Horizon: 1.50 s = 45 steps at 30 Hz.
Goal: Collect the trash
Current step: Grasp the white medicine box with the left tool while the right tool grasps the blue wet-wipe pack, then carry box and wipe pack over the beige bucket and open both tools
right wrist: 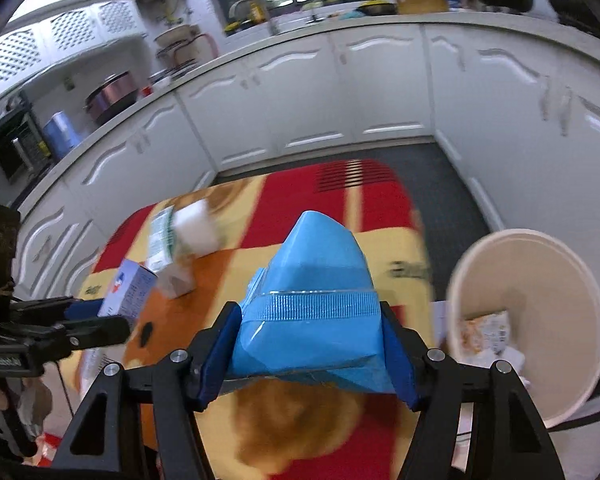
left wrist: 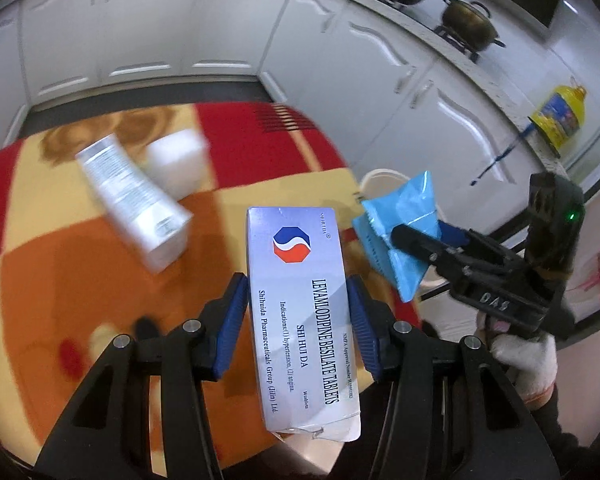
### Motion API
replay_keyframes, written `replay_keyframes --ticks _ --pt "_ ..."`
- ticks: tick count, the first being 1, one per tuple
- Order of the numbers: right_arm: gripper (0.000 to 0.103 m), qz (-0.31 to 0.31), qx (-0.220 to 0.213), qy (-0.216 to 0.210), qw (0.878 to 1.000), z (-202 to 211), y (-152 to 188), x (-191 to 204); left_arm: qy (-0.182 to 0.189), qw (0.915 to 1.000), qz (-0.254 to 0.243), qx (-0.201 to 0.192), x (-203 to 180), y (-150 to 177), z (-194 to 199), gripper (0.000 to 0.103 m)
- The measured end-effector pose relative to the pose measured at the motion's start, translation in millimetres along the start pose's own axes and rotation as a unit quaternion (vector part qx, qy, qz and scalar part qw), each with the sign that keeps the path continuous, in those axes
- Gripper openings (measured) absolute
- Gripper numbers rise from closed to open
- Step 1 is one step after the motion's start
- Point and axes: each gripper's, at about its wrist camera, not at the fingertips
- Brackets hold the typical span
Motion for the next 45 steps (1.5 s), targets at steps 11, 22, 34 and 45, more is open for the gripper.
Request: replay_keyframes --ticks 11,22,34,45 --pt "0.065 -0.072 -0.047 0.108 0.99 19.9 -31.2 -110.6 0.065 0.9969 -0.041 0.012 -66.9 -82.2 -76.4 0.048" --pt "0.066 -0.137 -0.039 0.163 0.976 9.6 -39.5 -197.4 0.101 0.9939 -0.034 0.029 -106.2 -123.4 -162.8 0.049" --pt "0.085 -0.175 -0.038 0.183 0.967 8.3 -28.0 -226.2 0.116 0.9927 -0.019 0.029 -109.2 -127.5 -195.6 0.068" --pt "0.086 -0.179 -0.023 0.168 0.969 -0.2 -22.6 -213.8 0.054 0.9979 -0.029 0.021 -93.4 -111.5 -167.8 0.068"
Point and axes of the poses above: each gripper's, at about its wrist camera, not at the fingertips, and z roughly against the way its jaws point, x to its left, y to its underside, and after that the axes turned 15 degrees about -z, right-handed
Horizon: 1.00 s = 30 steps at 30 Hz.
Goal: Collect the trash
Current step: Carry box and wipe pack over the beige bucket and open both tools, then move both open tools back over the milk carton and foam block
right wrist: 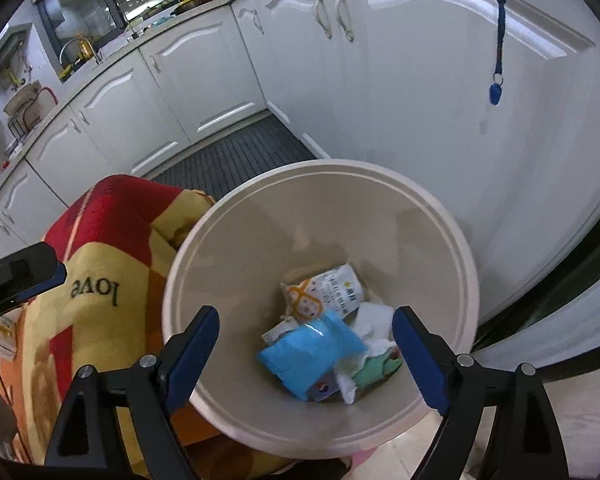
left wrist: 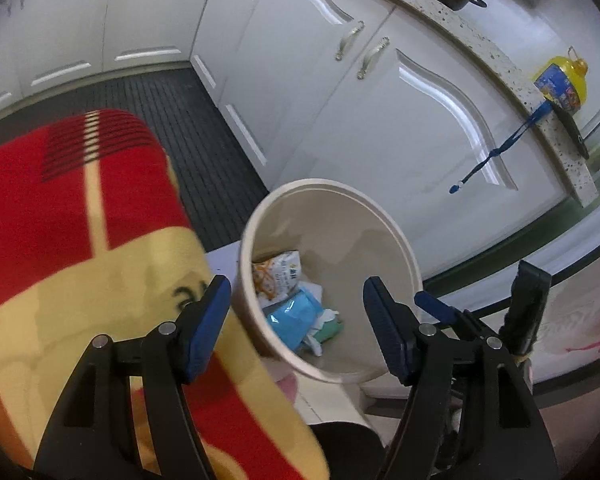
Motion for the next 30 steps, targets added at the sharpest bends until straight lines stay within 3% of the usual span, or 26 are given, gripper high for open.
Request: replay_keyframes --ticks 9,14,30 --pt "0.087 0.027 0.0 -0.02 0.999 11.1 19.1 34.8 -0.058 0.998 -0.008 -0.021 15.5 20.4 36.6 0.068" --pt "0.087 0.043 0.002 -0.032 0.999 12.4 29.5 59.0 -0.113 0.9928 0.002 -0.041 31.1 36.7 64.8 0.068" --pt "0.087 0.123 0.002 -0.073 0.99 32.7 65.2 148.2 -0.178 0.9795 0.06 -0.072 82.9 79.4 135.5 0.068"
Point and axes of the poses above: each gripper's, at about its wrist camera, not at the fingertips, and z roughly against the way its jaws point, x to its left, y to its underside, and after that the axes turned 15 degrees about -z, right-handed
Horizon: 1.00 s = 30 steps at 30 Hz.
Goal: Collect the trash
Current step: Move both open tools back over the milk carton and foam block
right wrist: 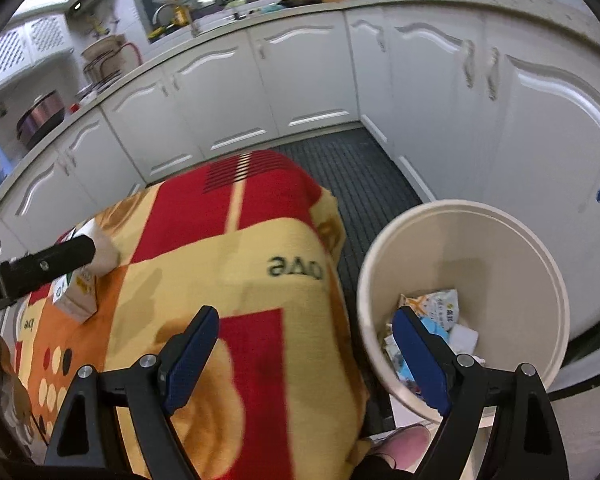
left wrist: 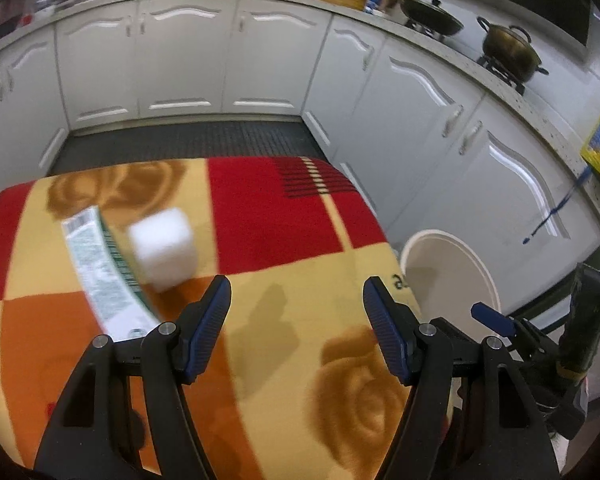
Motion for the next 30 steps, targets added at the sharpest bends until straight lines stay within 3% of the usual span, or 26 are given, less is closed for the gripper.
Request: replay_keyframes --ticks 11,17,23,30 --pt "0.087 0.04 0.013 -0.026 0.999 -5.7 9.7 45.1 -0.017 0.9997 0.017 -0.001 42.3 14.4 29.6 0.068" --pt "0.087 0.059 0.014 -0.043 0.997 -5.4 9.5 67.8 -0.013 0.998 0.062 0.004 87.0 22.2 41.8 0.068" --pt "0.087 0.071 0.021 -0.056 0.996 -12.5 7.1 89.9 -0.008 0.9963 0.08 0.03 105.8 22.4 30.7 0.068" --pt "0.087 0.084 0.025 -0.061 0.994 -16.1 6.7 101.5 0.002 0.9954 0.076 0.057 102.1 19.6 6.6 0.068"
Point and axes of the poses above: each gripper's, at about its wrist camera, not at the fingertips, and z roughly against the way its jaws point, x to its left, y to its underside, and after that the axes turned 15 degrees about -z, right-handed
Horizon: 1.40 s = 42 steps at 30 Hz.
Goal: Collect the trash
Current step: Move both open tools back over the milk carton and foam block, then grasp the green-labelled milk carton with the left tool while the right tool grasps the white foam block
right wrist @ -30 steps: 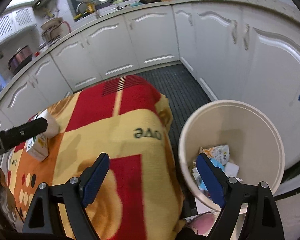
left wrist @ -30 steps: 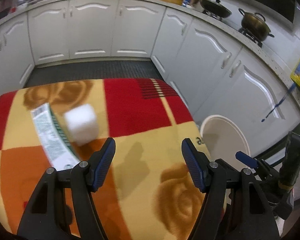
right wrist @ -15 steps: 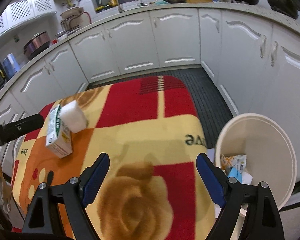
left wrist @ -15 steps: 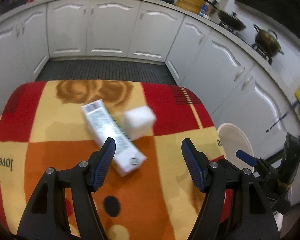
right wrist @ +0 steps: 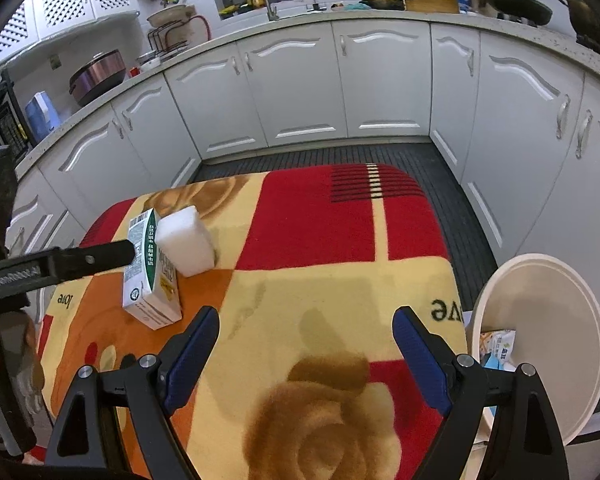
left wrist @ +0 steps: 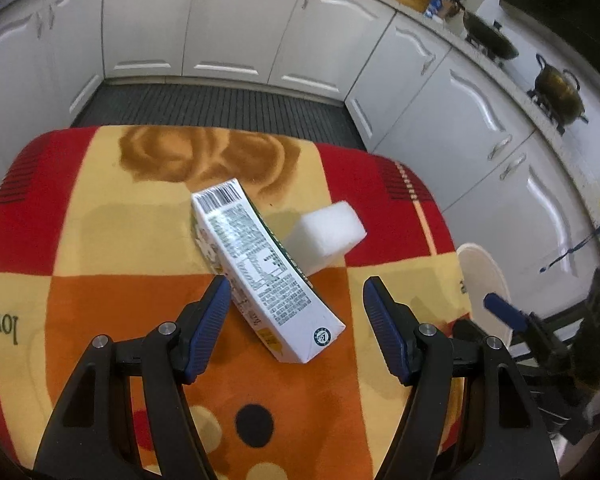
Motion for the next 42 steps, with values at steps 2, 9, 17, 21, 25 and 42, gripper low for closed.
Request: replay_keyframes --ticks 2,9,17,21,25,42 --pt "0.087 -0.003 0.002 0.0 1.0 -1.9 -0.7 -0.3 -0.012 0.9999 -0.006 0.008 -2.5 -2.0 -6.7 0.068" --pt "0.087 -0.008 0.008 -0.008 1.0 -7.9 -3.7 1.9 -0.022 0.9989 0.012 0.039 18.0 -2.2 -35.2 0.067" --pt "0.087 -0.003 0.015 -0.035 0.999 -19.0 -11.3 22.5 0.035 0.9984 0.007 0.043 37.1 3.0 -16.3 0.045" --pt "0.087 0.006 0.021 -0.058 0.998 -28.8 -15.9 42.5 0.03 0.9983 -0.021 0.045 41.4 8.0 2.7 0.042" --pt "0.087 0.016 0.029 -0.078 0.996 -43.9 -22.4 64.6 0.014 0.9982 -0.032 0.048 46.0 16.8 11.2 0.041" --pt "0.038 0.009 0.04 -0.139 0.989 -61.2 -20.4 73.1 -0.021 0.9987 -0.001 0.047 57.9 20.9 -16.6 0.044"
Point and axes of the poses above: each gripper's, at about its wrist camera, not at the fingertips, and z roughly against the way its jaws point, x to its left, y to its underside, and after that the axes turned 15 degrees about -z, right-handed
